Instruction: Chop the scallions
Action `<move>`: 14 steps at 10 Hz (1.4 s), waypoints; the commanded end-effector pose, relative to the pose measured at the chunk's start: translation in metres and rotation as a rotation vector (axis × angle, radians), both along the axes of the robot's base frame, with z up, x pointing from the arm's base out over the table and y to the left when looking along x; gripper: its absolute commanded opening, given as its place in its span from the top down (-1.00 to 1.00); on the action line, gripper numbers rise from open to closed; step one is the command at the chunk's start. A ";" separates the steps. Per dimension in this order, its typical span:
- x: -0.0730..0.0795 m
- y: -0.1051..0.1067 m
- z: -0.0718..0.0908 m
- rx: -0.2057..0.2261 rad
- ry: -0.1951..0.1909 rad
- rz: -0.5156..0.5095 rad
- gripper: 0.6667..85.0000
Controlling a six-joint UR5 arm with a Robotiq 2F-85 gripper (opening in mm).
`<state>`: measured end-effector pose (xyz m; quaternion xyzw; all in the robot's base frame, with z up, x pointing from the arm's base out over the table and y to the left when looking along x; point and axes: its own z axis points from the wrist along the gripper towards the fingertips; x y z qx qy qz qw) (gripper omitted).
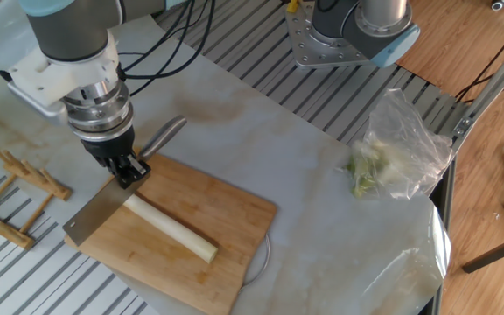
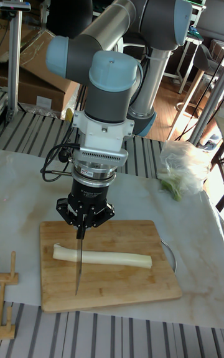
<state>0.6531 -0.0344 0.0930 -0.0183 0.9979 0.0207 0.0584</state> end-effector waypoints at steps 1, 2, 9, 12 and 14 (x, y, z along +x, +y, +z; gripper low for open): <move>-0.004 0.003 -0.004 0.022 -0.005 -0.013 0.98; -0.005 0.002 -0.004 0.019 -0.009 -0.013 0.98; -0.001 0.001 -0.003 0.019 -0.022 -0.017 0.98; 0.000 0.000 -0.007 0.016 -0.023 -0.024 0.98; 0.001 0.000 -0.007 0.016 -0.026 -0.026 0.98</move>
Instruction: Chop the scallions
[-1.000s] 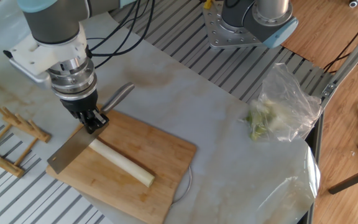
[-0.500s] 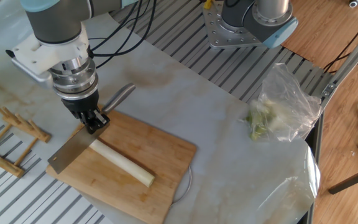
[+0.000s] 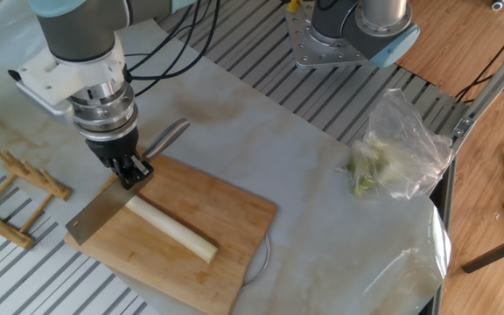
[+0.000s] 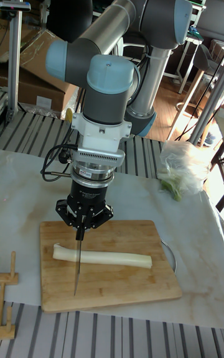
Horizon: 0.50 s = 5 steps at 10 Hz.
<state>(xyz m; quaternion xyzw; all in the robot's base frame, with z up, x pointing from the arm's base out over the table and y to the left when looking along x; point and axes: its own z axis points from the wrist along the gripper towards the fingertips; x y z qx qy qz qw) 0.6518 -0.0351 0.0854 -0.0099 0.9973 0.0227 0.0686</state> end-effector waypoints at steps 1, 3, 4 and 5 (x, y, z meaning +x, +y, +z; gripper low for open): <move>0.002 0.001 0.001 0.009 -0.005 -0.009 0.98; 0.001 0.001 0.000 0.009 -0.003 -0.009 0.98; 0.001 0.002 -0.001 0.007 -0.003 -0.006 0.98; 0.001 0.003 -0.002 0.004 -0.006 -0.008 0.98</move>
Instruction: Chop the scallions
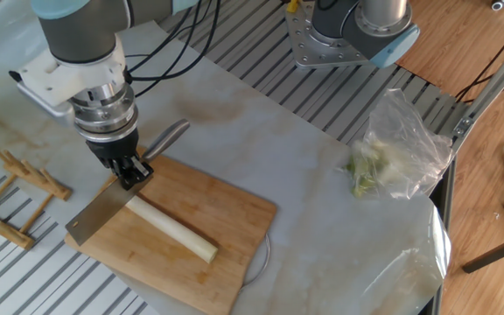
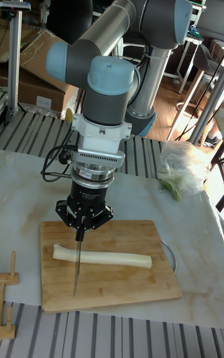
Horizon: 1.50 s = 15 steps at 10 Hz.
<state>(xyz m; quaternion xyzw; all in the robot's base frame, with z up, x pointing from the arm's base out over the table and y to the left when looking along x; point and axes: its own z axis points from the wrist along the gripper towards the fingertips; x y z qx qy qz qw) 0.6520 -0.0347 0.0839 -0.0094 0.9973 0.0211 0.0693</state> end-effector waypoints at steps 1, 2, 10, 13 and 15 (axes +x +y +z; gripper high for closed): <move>0.001 0.003 -0.001 0.006 -0.007 -0.008 0.98; 0.001 0.002 -0.001 0.003 -0.007 -0.008 0.98; 0.000 0.002 -0.006 -0.013 -0.001 -0.008 0.98; -0.002 0.004 -0.005 -0.010 0.002 0.008 0.98; -0.001 0.004 -0.005 -0.005 0.002 0.012 0.98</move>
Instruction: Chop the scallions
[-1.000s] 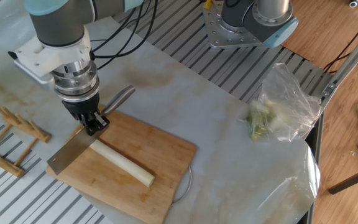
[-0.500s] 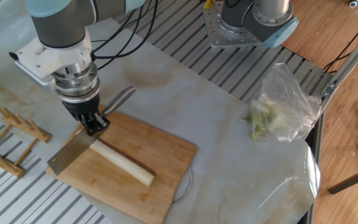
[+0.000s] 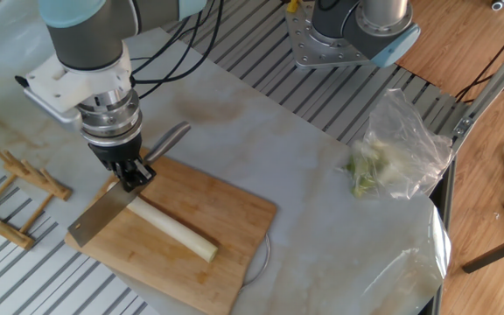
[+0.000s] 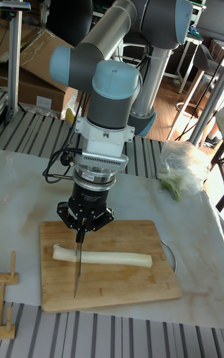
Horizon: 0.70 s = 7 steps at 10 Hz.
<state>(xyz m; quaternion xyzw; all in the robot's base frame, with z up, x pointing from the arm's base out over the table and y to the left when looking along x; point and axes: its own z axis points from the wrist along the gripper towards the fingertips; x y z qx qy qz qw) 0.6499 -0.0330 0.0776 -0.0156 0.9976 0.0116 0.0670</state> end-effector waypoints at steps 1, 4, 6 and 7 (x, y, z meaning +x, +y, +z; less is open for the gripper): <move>0.002 0.004 0.000 0.023 -0.004 0.004 0.98; -0.007 0.001 -0.002 0.016 0.036 0.023 0.98; -0.013 -0.001 -0.001 -0.001 0.068 0.028 0.98; -0.013 -0.001 -0.001 -0.001 0.071 0.027 0.98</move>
